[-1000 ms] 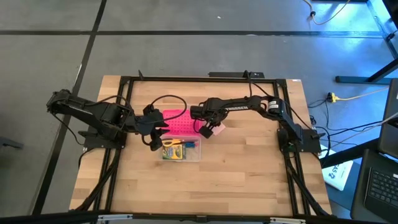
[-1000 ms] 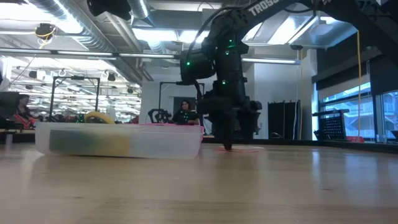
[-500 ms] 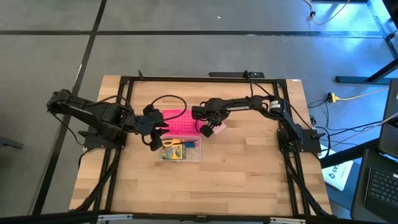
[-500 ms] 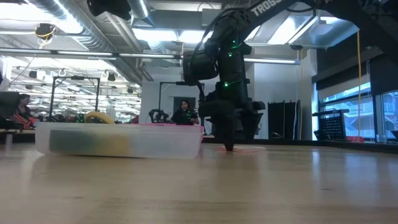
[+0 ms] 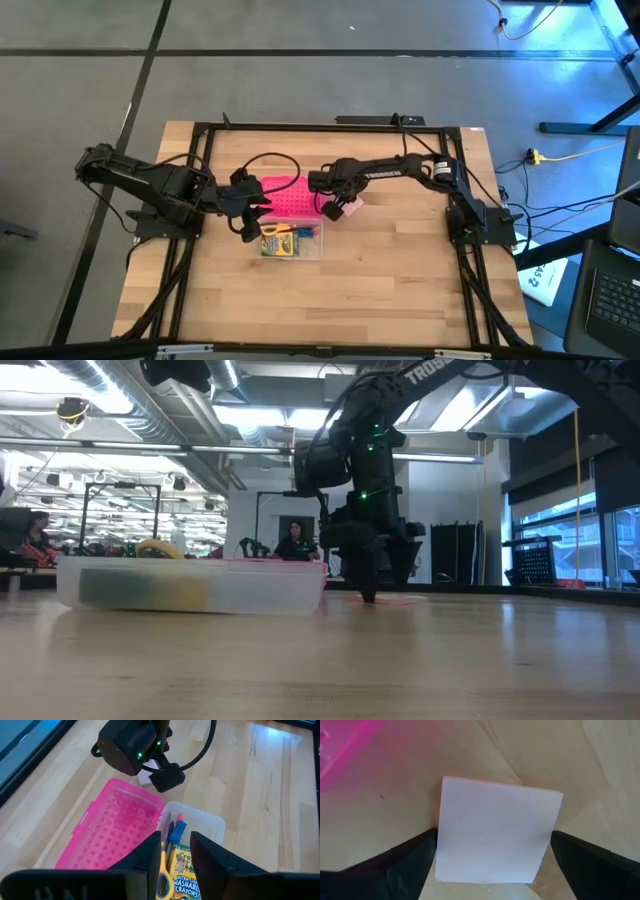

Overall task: Pack school essentials
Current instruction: Put the pink sticky note into the pink supply box

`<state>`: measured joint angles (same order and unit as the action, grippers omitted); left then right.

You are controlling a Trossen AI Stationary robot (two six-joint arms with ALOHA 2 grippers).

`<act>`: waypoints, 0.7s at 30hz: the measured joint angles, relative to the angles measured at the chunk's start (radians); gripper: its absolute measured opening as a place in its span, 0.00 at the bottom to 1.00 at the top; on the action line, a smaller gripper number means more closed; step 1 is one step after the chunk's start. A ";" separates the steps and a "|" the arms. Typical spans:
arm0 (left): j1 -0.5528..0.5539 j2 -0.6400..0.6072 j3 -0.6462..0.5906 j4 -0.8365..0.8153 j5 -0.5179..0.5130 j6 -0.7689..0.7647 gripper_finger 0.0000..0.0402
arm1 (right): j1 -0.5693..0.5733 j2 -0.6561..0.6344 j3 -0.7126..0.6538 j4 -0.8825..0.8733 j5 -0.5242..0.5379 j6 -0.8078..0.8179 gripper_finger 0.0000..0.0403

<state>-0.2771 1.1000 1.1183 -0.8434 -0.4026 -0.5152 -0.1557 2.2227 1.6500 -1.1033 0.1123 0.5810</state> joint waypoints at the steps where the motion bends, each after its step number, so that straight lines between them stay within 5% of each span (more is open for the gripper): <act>1: 0.000 0.000 0.000 0.000 0.000 0.000 0.24 | -0.004 0.001 0.000 0.001 -0.001 -0.006 0.97; 21: 0.000 0.000 0.000 0.000 0.000 0.000 0.24 | -0.085 0.002 -0.004 0.013 -0.109 -0.062 0.97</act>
<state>-0.2772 1.1000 1.1183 -0.8436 -0.4026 -0.5152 -0.2406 2.2246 1.6464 -1.0900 0.0038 0.5186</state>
